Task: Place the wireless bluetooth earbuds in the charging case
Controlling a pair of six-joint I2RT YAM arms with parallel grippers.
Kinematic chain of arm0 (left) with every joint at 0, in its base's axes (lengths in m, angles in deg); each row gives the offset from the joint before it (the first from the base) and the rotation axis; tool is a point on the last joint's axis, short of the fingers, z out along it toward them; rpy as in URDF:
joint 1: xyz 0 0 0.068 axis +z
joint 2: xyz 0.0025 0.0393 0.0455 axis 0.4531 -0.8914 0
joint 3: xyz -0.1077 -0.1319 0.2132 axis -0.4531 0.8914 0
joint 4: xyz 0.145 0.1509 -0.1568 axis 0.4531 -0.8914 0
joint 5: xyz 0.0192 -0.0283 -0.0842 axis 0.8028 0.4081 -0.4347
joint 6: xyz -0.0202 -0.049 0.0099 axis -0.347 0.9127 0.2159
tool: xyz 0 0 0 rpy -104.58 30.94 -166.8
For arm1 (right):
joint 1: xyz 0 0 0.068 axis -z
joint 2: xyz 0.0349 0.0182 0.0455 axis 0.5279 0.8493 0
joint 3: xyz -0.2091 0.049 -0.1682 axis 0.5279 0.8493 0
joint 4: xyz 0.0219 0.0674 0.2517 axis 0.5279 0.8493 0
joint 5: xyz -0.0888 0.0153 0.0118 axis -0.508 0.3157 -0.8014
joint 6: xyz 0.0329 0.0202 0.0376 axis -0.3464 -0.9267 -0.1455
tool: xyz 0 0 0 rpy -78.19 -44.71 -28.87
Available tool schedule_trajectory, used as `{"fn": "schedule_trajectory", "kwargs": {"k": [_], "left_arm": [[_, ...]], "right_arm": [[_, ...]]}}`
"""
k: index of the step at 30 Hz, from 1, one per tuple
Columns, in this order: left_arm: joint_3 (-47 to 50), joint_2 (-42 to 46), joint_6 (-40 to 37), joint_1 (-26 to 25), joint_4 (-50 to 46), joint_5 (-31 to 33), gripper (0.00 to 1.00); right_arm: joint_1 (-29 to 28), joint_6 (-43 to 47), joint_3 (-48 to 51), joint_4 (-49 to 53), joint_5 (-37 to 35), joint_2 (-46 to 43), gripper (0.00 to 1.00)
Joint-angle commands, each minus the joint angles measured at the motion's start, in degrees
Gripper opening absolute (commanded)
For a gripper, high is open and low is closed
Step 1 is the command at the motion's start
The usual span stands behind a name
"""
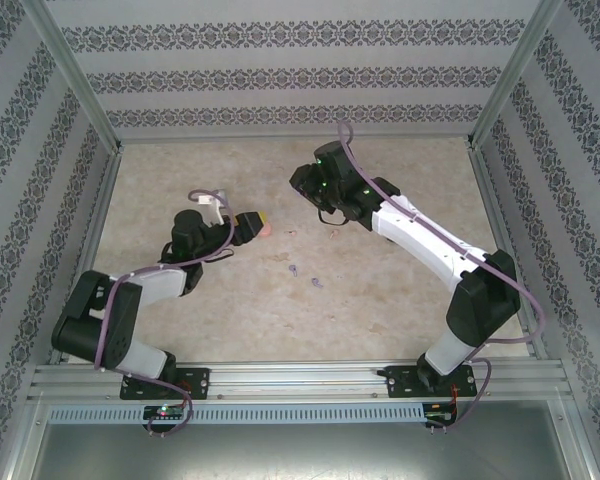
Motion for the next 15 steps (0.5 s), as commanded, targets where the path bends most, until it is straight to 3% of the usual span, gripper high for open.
{"fn": "schedule_trajectory", "kwargs": {"k": [1,9,15], "left_arm": [[-3.77,-3.67,2.82,-1.81,12.81,-5.05,0.68],[-9.11,-13.69,12.55,-2.91,27.12,-9.81,0.54],[-12.36,-16.25,12.06,-5.43,26.39,-11.16,0.53]], "right_arm": [[0.43,-7.71,3.88,-5.97,-0.13,-2.89,0.31],[0.57,-14.88,8.68,-10.26,-0.88,-3.79,0.31],[0.7,-17.05,9.49,-11.65,-1.29,-3.36,0.31]]}}
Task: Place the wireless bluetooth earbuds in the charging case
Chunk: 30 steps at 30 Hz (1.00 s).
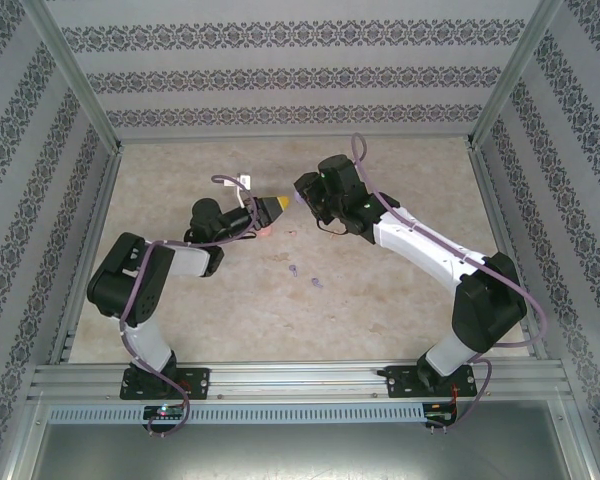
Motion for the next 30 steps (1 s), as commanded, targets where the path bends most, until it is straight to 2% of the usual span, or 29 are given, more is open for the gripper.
{"fn": "schedule_trajectory", "kwargs": {"k": [1,18,30], "left_arm": [[-2.06,-0.53,0.8,-1.75,4.81,-2.29,0.53],[-4.59,-1.34,-4.42,-5.07,-1.34,3.88,0.48],[-6.03,-2.3,-4.59,-5.47,-1.61,7.16,0.45]], "right_arm": [[0.71,-2.45,0.7,-2.59,-1.05,-1.21,0.3],[0.05,-2.61,0.86,-2.29,-0.94,-0.85,0.3],[-0.26,-2.56,1.47,-2.28,-0.94,-0.94,0.29]]}}
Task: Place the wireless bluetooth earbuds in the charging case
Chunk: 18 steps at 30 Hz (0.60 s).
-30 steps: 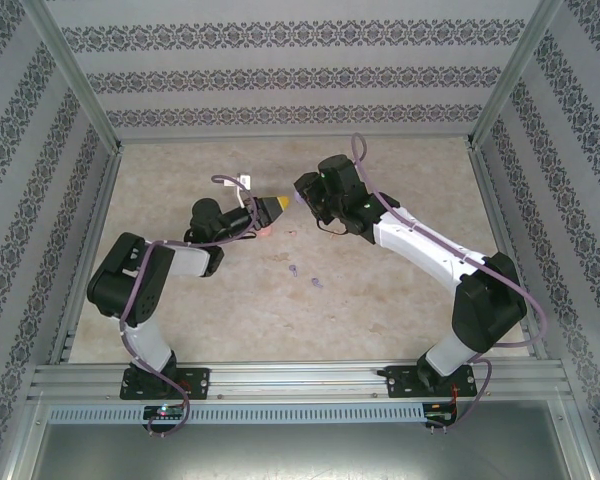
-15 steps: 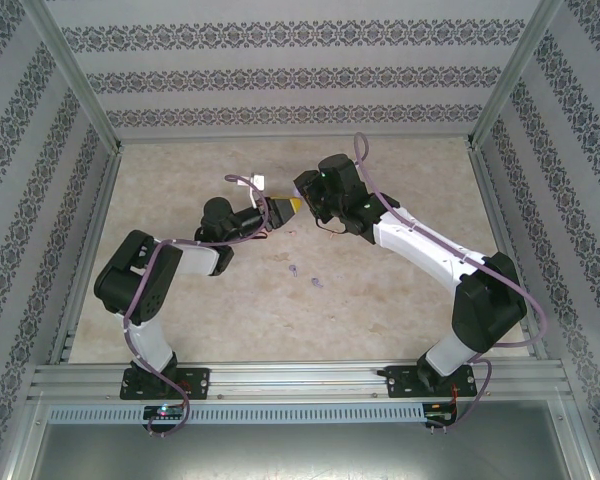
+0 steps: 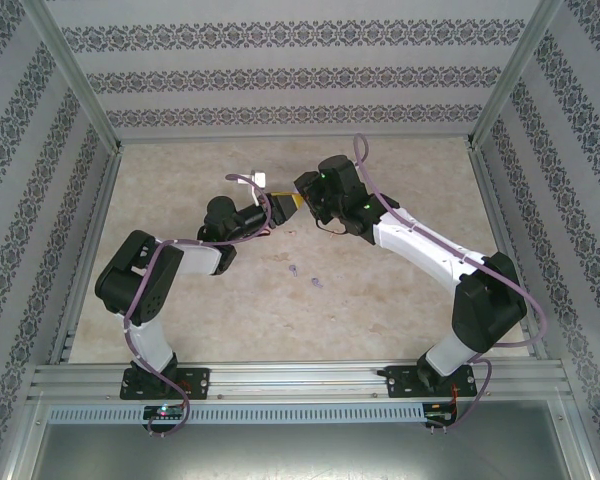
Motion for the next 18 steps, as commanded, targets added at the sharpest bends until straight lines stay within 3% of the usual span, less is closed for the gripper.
{"fn": "schedule_trajectory", "kwargs": {"k": [1,10,18], "left_arm": [[-2.35,-0.77,-1.1,-0.95,0.21,0.98,0.45],[-3.32,-1.71,-1.62,-1.74,-0.48,0.71,0.42],[-2.86,-1.95,-1.71,-1.85,-0.4,1.22,0.25]], "right_arm": [[-0.21,-0.55,0.77,-0.92,-0.87,-0.92,0.29],[-0.29,-0.55,0.56,-0.93,-0.78,-0.66,0.29],[-0.29,-0.55,0.72,-1.12,-0.78,-0.76,0.29]]}}
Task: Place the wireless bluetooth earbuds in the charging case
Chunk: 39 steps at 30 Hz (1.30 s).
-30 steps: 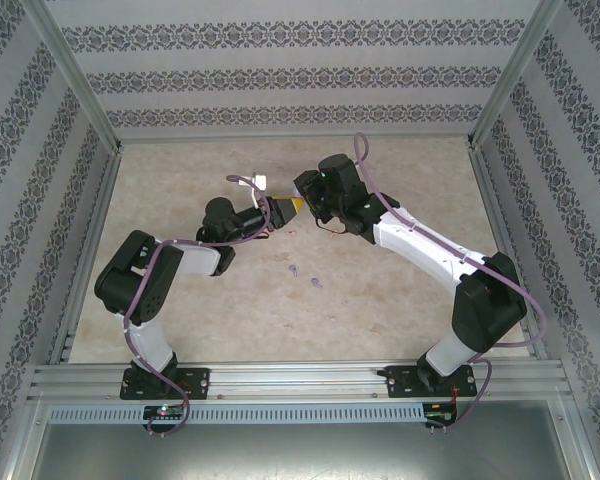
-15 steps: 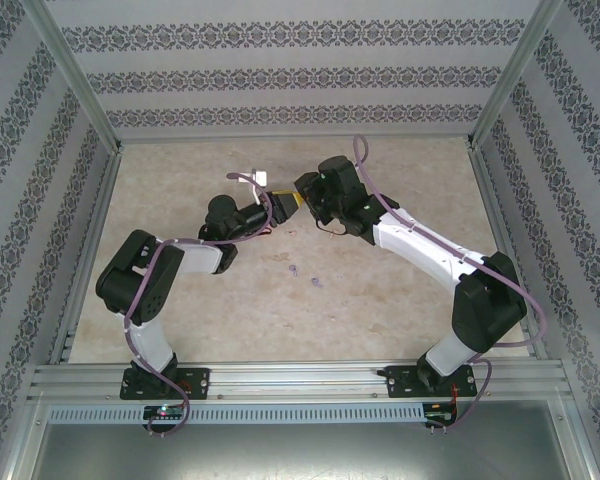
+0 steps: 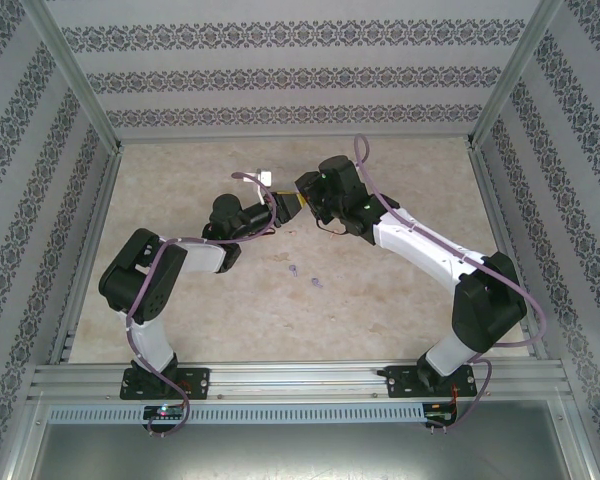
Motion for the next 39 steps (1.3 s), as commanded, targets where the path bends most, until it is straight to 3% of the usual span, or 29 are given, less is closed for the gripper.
{"fn": "schedule_trajectory", "kwargs": {"k": [1,4,6,7,9,15,20,24,29,34,39], "left_arm": [[-0.86,-0.81,-0.59,-0.56,0.86,0.74,0.2],[-1.0,-0.76,-0.62,-0.54,0.76,0.93,0.11],[-1.34,-0.76,-0.53,-0.55,0.55,0.76,0.0],[-1.46,-0.76,-0.53,-0.53,0.22,0.67,0.0],[-1.49,-0.67,-0.53,-0.53,-0.02,0.62,0.0],[-1.22,0.13,-0.04,1.38,-1.52,-2.32,0.0],[-1.76,1.27,0.88,4.73,-3.22,-9.03,0.0],[-3.99,3.86,-2.92,6.05,-12.09,-14.67,0.0],[-7.05,6.6,-8.68,6.15,-23.57,-19.41,0.0],[-9.56,7.32,-10.27,6.08,-28.76,-22.72,0.0],[-11.12,7.38,-10.79,5.85,-31.2,-24.37,0.0]], "right_arm": [[-0.26,-0.54,0.53,-0.92,-0.23,-0.87,0.29],[-0.27,-0.52,0.53,-1.03,-0.33,-1.23,0.3],[-0.25,-0.4,0.38,-1.07,-0.48,-1.49,0.4],[-0.2,-0.08,0.27,-1.19,-0.64,-1.62,0.51],[0.27,1.47,-0.22,-1.22,-1.05,-2.34,0.64],[4.03,8.68,2.51,-0.05,-0.09,-8.47,0.75],[10.33,19.32,10.8,-2.25,9.22,-13.58,0.78],[15.08,31.76,16.08,-5.64,18.41,-15.73,0.78],[15.38,48.5,17.94,-7.39,27.18,-16.75,0.76],[14.89,53.32,18.27,-10.68,33.23,-15.75,0.75],[13.05,53.91,15.92,-12.67,34.89,-12.7,0.73]]}}
